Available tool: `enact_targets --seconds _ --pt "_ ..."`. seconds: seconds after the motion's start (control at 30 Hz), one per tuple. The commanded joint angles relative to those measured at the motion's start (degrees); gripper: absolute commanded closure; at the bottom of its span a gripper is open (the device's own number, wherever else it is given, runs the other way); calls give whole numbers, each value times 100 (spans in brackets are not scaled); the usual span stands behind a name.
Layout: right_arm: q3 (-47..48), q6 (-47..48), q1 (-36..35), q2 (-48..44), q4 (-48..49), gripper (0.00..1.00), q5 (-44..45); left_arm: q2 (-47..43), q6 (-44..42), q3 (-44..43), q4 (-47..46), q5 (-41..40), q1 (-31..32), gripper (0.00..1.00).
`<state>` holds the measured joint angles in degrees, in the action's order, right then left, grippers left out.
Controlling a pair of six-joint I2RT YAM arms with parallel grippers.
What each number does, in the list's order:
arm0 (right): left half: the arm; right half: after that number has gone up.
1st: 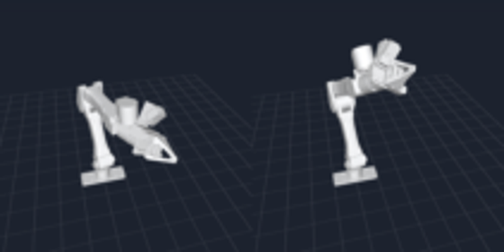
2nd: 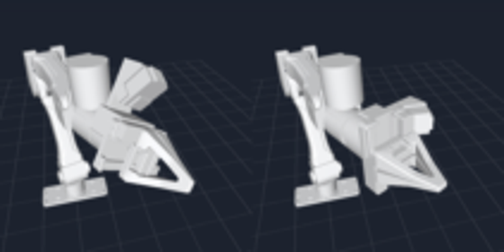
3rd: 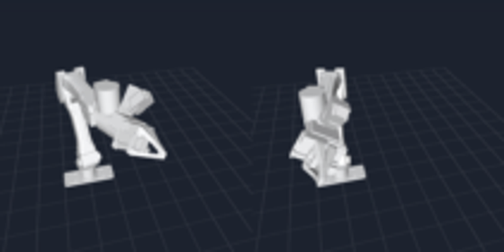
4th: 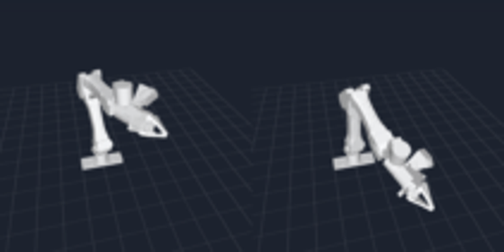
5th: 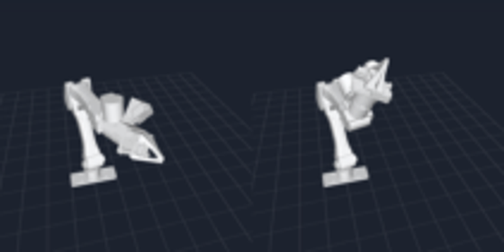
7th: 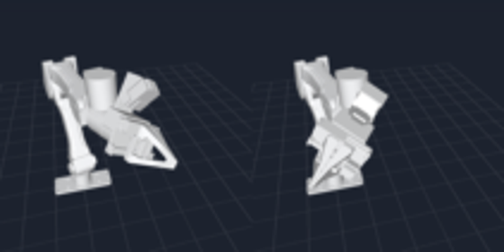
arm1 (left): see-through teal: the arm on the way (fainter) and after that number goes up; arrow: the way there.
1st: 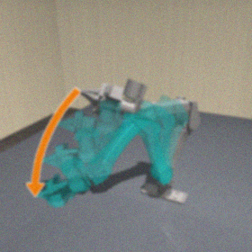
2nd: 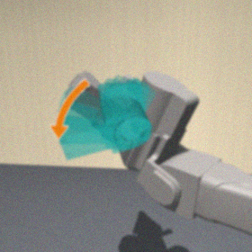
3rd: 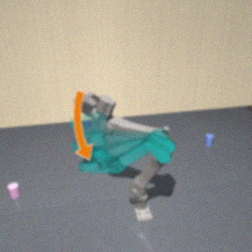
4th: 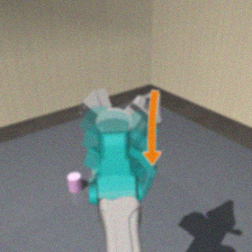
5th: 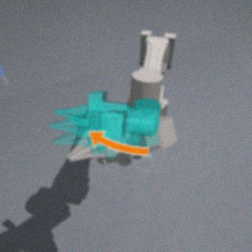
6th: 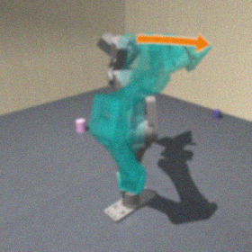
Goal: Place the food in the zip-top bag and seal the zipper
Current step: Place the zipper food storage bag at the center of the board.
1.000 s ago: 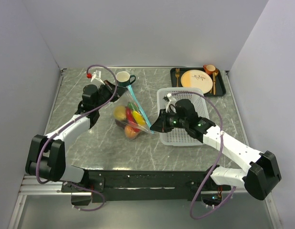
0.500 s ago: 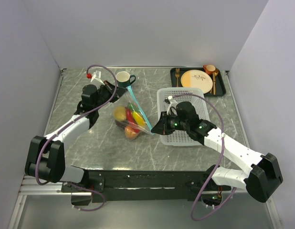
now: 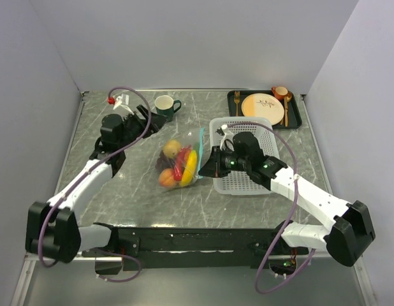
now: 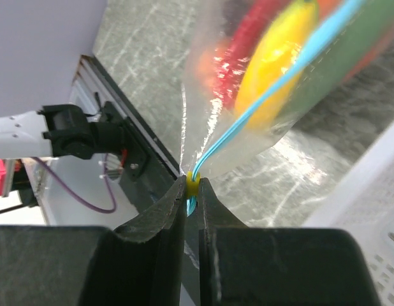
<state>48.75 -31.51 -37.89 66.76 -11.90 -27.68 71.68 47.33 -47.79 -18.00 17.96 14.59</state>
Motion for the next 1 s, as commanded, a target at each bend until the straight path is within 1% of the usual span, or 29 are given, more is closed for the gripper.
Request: enact_targets --seconds 0.0,0.03,0.1,0.2,0.23,0.27,0.37,0.47,0.5,0.57,0.6,0.67,0.7,0.8,0.9,0.97 --pt "599 -171 -113 91 390 100 -211 -716 -259 -55 515 -783 -26 14" --pt "644 -206 -122 152 425 100 -220 -960 -286 -64 717 -1063 -26 11" --pt "801 -277 -184 223 487 100 -238 -1181 -347 -90 955 -1355 -35 6" --pt "1021 -330 -306 398 575 100 -281 -1568 -479 -204 1456 -1777 -35 2" --pt "1083 -338 -342 530 601 100 -308 -1700 -514 -265 1596 -1778 -35 1" --pt "1162 -382 -359 618 662 100 -369 -1762 -532 -309 1789 -2109 -35 1" --pt "1619 -365 -508 978 637 100 -457 -1982 -576 -354 2273 -2488 -35 1" --pt "2260 -251 -719 1374 470 100 -484 -2079 -585 -520 2633 -2621 -61 1" --pt "2566 -233 -763 1453 435 100 -501 -2079 -541 -616 3009 -2770 -79 1" --pt "2867 -198 -904 1716 356 100 -510 -2105 -549 -845 3363 -2972 -88 1" --pt "3146 -189 -939 1796 364 100 -519 -2201 -532 -889 3643 -3252 -88 1" --pt "3438 -207 -1036 2068 329 100 -633 -2325 -506 -978 3838 -3482 -114 1" --pt "3770 -207 -1062 2165 285 100 -677 -2473 -479 -1021 3943 -3622 -114 1" --pt "4333 -137 -1212 2490 127 100 -721 -2798 -497 -1066 4199 -3966 -132 1" --pt "4546 -66 -1317 2666 56 100 -730 -3001 -593 -1109 4340 -4177 -132 1" --pt "4285 -92 -1318 2614 170 100 -686 -3028 -602 -1145 4471 -4256 -132 1"
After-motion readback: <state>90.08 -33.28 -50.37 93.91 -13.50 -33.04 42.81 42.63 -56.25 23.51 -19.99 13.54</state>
